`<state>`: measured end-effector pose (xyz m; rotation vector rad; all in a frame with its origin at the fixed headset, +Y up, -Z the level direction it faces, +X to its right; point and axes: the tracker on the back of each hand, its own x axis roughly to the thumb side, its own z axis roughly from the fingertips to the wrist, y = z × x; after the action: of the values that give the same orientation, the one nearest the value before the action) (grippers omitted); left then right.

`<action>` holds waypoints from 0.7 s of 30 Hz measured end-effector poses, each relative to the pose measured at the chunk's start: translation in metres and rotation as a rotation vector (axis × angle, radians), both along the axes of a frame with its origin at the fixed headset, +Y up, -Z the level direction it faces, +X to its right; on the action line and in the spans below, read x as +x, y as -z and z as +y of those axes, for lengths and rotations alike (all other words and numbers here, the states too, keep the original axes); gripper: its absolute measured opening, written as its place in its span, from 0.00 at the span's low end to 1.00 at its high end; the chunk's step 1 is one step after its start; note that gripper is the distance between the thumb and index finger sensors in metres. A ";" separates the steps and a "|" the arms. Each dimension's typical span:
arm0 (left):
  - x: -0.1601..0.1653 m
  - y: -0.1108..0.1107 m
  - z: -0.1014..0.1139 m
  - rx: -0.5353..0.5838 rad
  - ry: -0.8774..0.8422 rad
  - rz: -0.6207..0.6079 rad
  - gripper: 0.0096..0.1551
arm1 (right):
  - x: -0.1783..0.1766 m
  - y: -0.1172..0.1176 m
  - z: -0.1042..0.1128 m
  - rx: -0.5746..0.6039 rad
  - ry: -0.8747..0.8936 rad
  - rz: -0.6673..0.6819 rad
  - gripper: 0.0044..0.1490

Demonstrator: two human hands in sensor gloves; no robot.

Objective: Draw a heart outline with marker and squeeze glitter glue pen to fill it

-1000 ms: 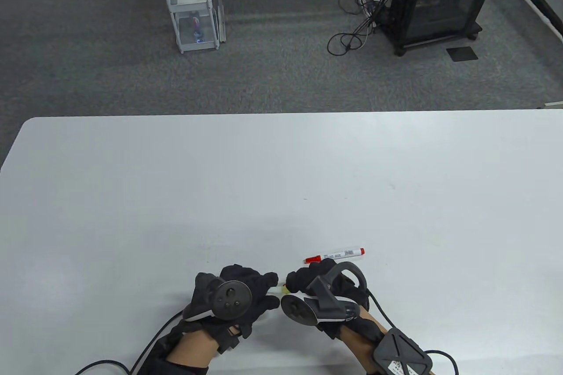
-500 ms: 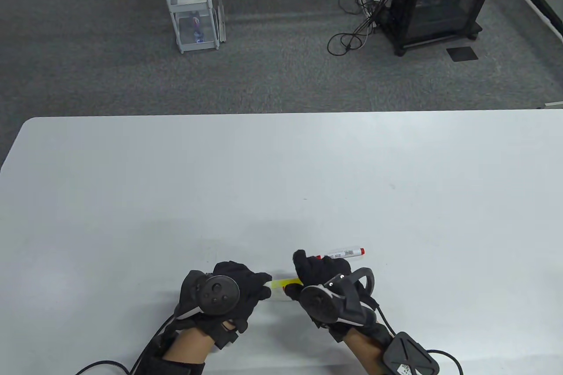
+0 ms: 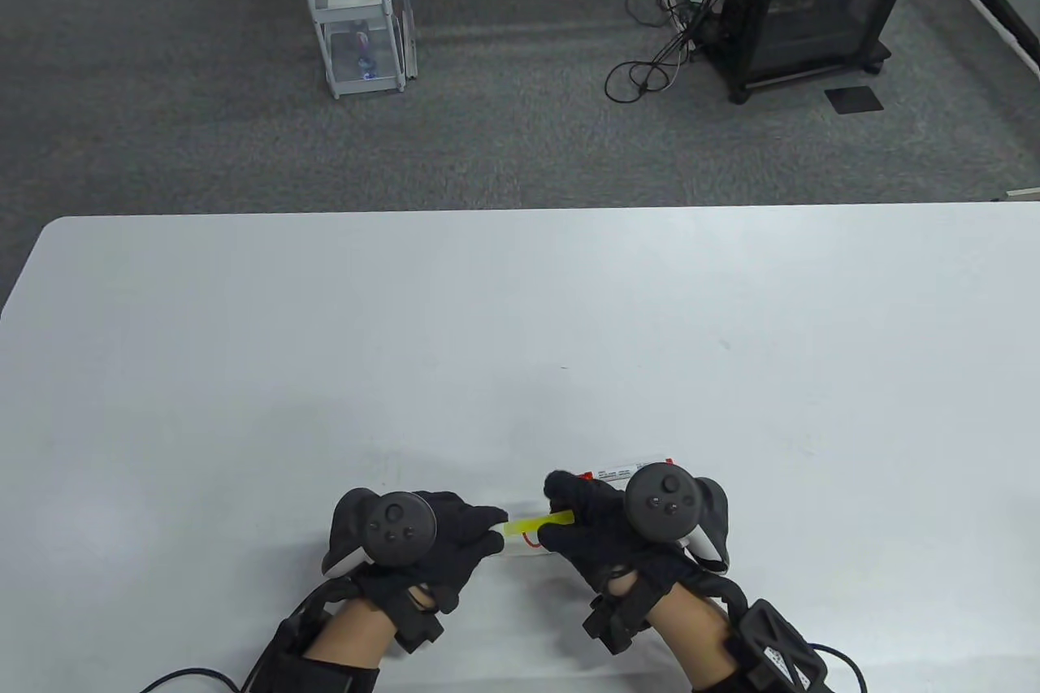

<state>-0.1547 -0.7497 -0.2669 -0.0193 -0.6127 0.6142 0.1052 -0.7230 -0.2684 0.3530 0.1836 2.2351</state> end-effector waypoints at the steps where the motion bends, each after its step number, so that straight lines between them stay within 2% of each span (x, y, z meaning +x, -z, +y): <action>1: 0.000 -0.001 0.001 0.018 -0.009 0.013 0.26 | 0.002 0.000 0.000 0.008 -0.043 -0.073 0.46; 4: 0.002 -0.003 0.001 0.022 -0.011 0.021 0.26 | -0.001 0.000 -0.006 -0.099 -0.026 0.000 0.40; 6: 0.002 -0.002 0.000 0.007 -0.018 0.011 0.27 | -0.001 0.001 -0.007 -0.073 0.065 -0.057 0.37; 10: 0.003 -0.001 0.000 -0.036 -0.030 -0.002 0.27 | 0.001 0.003 -0.006 -0.081 0.143 0.004 0.31; 11: 0.002 0.000 0.000 -0.041 -0.035 0.008 0.28 | 0.002 0.003 -0.007 -0.089 0.165 -0.014 0.32; 13: 0.001 -0.001 0.001 -0.019 -0.043 0.036 0.28 | 0.005 0.003 -0.011 -0.154 0.148 -0.052 0.47; 14: 0.002 -0.001 0.001 -0.010 -0.043 0.035 0.28 | 0.007 0.004 -0.013 -0.177 0.113 -0.045 0.47; 17: 0.005 -0.002 0.001 0.002 -0.020 0.031 0.28 | 0.004 0.006 -0.019 -0.232 0.170 -0.003 0.39; 20: 0.004 -0.001 -0.001 -0.002 -0.001 0.035 0.28 | 0.003 0.008 -0.014 -0.146 0.149 0.039 0.33; 21: 0.004 -0.001 -0.001 -0.001 -0.006 0.037 0.28 | 0.004 0.007 -0.014 -0.144 0.167 0.025 0.34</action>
<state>-0.1506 -0.7511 -0.2660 -0.0069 -0.5767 0.6198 0.1089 -0.7371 -0.2757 0.3071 0.3153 2.0409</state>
